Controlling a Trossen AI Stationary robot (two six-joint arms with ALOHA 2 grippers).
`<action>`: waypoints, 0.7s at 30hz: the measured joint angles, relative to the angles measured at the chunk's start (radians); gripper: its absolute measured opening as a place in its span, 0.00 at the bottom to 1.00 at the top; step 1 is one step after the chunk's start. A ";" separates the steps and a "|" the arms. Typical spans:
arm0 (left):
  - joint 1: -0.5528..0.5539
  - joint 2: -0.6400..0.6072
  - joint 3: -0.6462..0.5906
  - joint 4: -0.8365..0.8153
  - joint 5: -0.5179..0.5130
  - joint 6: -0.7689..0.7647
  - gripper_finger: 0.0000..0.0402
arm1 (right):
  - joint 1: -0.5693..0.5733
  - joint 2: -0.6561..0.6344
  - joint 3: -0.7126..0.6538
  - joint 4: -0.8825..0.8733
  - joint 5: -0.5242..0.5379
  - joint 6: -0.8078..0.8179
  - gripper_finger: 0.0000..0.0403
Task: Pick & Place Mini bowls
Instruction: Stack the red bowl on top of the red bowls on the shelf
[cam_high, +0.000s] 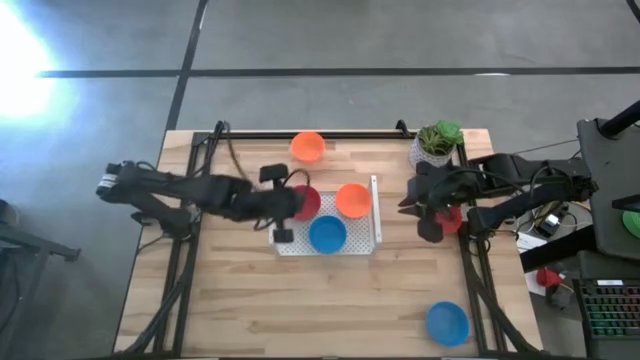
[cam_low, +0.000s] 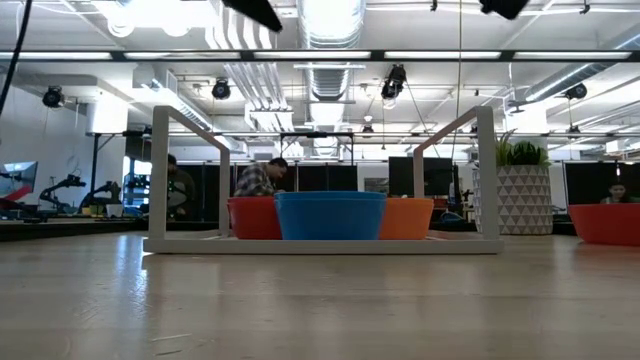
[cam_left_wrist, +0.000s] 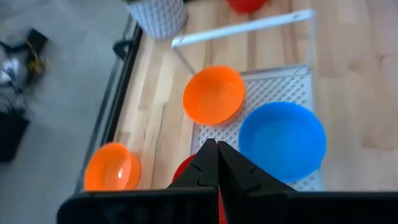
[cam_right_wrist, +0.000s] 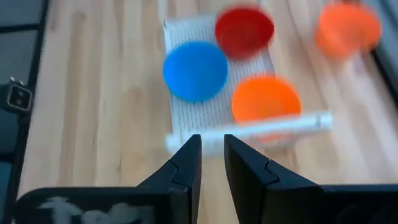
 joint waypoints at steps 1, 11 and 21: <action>-0.026 -0.006 -0.001 0.001 -0.023 -0.001 0.00 | 0.001 0.004 -0.001 -0.022 0.000 0.033 0.16; -0.210 -0.020 -0.001 0.004 -0.211 -0.042 0.00 | 0.002 0.003 -0.080 -0.180 0.000 0.304 0.16; -0.255 -0.020 -0.001 0.013 -0.272 -0.072 0.00 | 0.002 0.000 -0.254 -0.217 0.005 0.541 0.16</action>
